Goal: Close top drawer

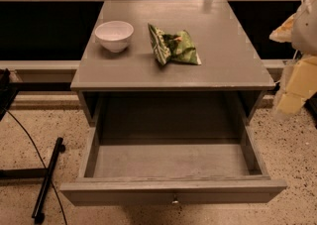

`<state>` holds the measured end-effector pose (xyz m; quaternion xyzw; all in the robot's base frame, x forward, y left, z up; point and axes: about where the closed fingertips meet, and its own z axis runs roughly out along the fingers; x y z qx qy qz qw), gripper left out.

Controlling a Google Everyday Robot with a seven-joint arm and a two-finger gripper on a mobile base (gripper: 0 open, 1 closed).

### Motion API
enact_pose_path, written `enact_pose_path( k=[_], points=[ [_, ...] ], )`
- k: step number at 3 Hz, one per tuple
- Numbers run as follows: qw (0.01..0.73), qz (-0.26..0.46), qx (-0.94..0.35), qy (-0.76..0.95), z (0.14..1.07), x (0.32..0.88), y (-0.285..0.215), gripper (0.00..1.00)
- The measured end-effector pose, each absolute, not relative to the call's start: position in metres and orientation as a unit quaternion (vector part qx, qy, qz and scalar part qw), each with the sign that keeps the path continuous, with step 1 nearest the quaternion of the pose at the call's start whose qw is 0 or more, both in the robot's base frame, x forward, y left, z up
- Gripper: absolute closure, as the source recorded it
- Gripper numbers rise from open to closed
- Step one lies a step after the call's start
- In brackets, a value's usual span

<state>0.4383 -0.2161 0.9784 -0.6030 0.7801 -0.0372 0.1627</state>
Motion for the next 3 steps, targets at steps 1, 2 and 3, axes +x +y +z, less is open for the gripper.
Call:
enact_pose_path(
  k=[1,2,3],
  points=[
    [0.163,-0.037,-0.603,0.78,0.978,0.438,-0.216,0.0],
    [0.168,-0.02,-0.609,0.775,0.956,0.436,-0.212,0.0],
    [0.186,-0.015,-0.639,0.747,0.925,0.425,-0.199,0.0]
  ],
)
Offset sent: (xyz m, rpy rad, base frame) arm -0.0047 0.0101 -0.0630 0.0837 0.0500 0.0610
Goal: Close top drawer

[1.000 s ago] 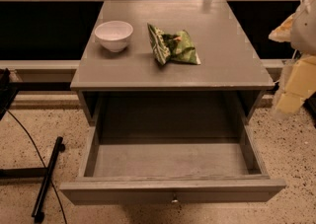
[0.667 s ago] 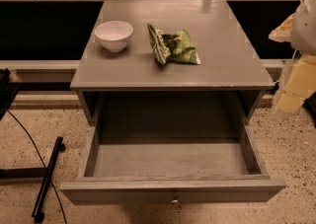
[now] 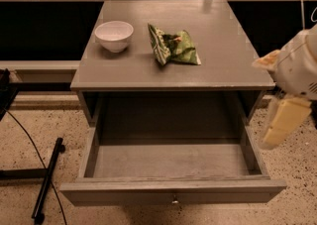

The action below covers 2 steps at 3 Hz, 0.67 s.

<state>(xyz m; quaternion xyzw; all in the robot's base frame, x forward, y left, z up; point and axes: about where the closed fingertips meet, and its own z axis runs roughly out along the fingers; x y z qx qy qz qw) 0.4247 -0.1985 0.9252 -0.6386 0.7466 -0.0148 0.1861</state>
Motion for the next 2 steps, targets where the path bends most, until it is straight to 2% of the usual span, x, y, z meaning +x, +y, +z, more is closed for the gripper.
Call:
enact_pose_path(
  k=[2],
  points=[
    [0.197,-0.003,-0.704,0.682,0.834,0.39,-0.184,0.0]
  ],
)
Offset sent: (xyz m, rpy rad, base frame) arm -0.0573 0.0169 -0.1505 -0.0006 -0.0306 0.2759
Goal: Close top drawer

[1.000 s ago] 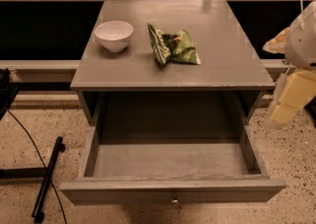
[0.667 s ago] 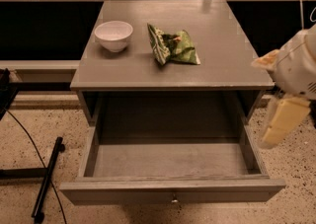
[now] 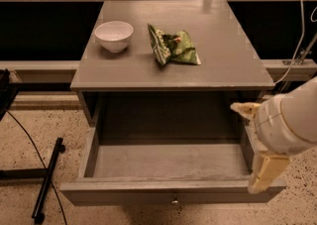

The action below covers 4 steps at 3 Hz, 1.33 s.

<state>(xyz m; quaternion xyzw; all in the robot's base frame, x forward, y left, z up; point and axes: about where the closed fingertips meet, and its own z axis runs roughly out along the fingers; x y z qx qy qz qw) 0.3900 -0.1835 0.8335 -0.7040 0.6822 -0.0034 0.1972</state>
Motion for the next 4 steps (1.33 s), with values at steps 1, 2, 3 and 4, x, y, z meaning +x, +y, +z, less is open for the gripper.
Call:
enact_pose_path(
  k=[1,2,3,4],
  points=[
    [0.18,0.001,-0.727,0.663,0.795,0.37,-0.186,0.0],
    [0.151,0.012,-0.732,0.665,0.762,0.35,-0.194,0.16],
    [0.132,0.024,-0.725,0.675,0.736,0.333,-0.197,0.4],
    [0.119,0.039,-0.718,0.685,0.717,0.318,-0.196,0.63]
  ],
)
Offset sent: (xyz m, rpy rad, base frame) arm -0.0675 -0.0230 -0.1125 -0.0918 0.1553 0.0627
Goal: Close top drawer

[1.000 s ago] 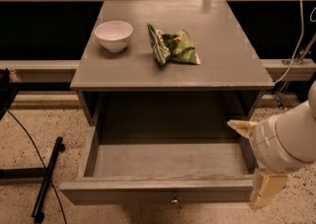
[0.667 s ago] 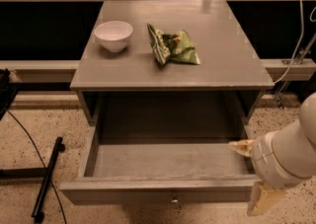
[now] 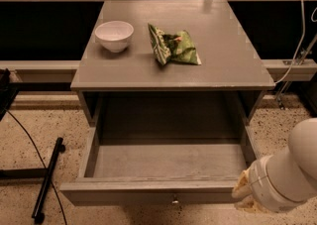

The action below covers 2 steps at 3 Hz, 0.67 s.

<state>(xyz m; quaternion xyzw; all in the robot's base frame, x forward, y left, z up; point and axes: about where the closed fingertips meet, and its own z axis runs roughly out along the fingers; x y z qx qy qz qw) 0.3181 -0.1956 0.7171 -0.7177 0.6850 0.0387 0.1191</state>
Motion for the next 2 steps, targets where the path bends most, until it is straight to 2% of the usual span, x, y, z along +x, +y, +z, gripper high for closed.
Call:
enact_pose_path(
  k=[1,2],
  points=[
    [0.118,0.039,-0.718,0.685,0.7168,0.3176,-0.1954,0.86],
    [0.125,0.038,-0.716,0.686,0.7174,0.3172,-0.195,1.0]
  ],
)
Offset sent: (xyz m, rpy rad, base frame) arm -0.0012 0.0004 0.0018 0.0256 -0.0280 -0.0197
